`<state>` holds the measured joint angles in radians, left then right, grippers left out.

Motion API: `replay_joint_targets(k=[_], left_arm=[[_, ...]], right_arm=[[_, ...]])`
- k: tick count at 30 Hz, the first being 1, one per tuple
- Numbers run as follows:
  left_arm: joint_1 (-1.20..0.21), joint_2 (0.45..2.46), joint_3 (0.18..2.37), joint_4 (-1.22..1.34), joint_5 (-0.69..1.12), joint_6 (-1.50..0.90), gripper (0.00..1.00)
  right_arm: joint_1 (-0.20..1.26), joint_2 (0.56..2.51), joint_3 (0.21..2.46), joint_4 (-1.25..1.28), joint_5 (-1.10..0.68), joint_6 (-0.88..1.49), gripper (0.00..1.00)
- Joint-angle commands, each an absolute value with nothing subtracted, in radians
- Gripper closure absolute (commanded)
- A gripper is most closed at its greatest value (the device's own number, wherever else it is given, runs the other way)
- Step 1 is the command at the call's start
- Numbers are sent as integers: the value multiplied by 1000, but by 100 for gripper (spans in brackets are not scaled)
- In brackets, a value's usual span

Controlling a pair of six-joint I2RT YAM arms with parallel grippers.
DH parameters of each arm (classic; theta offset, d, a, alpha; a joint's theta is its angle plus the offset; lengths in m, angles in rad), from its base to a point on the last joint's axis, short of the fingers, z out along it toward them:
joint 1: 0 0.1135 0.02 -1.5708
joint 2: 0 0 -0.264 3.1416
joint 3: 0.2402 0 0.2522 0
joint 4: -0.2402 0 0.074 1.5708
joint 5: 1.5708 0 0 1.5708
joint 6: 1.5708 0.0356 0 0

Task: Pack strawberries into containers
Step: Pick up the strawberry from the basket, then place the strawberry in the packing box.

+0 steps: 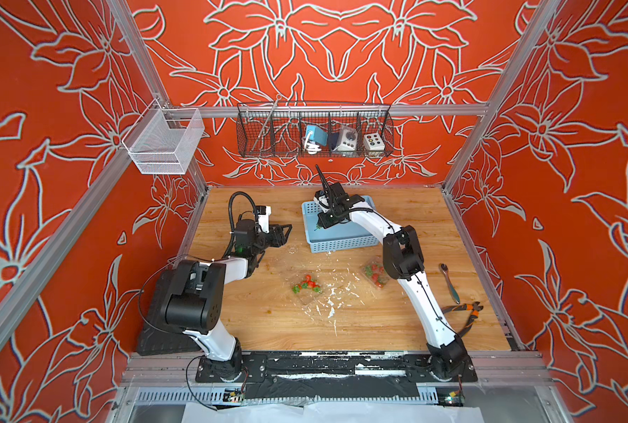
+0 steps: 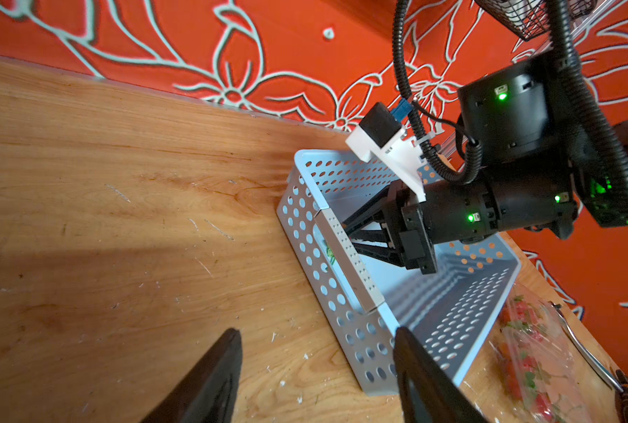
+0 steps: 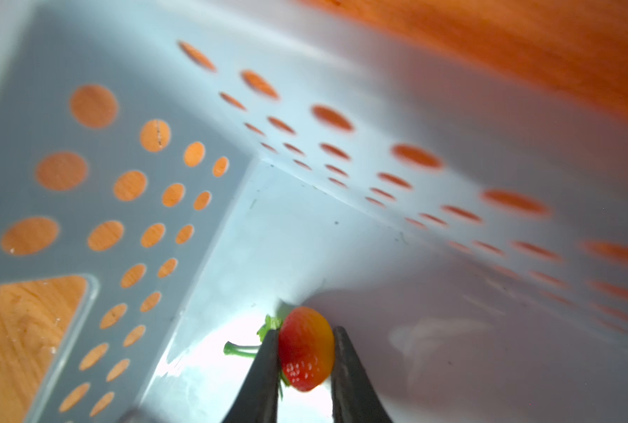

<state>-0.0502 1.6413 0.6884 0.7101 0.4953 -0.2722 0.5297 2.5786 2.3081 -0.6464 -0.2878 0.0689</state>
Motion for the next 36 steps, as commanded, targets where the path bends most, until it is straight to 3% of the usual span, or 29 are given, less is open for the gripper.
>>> replay_joint_targets(k=[1,13,20,27,36], left_arm=[[-43,1642,704,712,500,-258,35],[-43,1637,701,714,503,-259,35],[-42,1628,696,710,496,-259,35],[-23,1611,677,709,495,-299,34],[-16,1515,586,636,401,-330,33]], right_arm=[[520,2501,2268,-621,-284,68,90],[517,2292,2064,-523,-340,47,91],[541,2021,1746,-427,-424,45,89],[681,1725,1314,-329,-437,50,88],[840,1663,1113,-267,-415,86,86]])
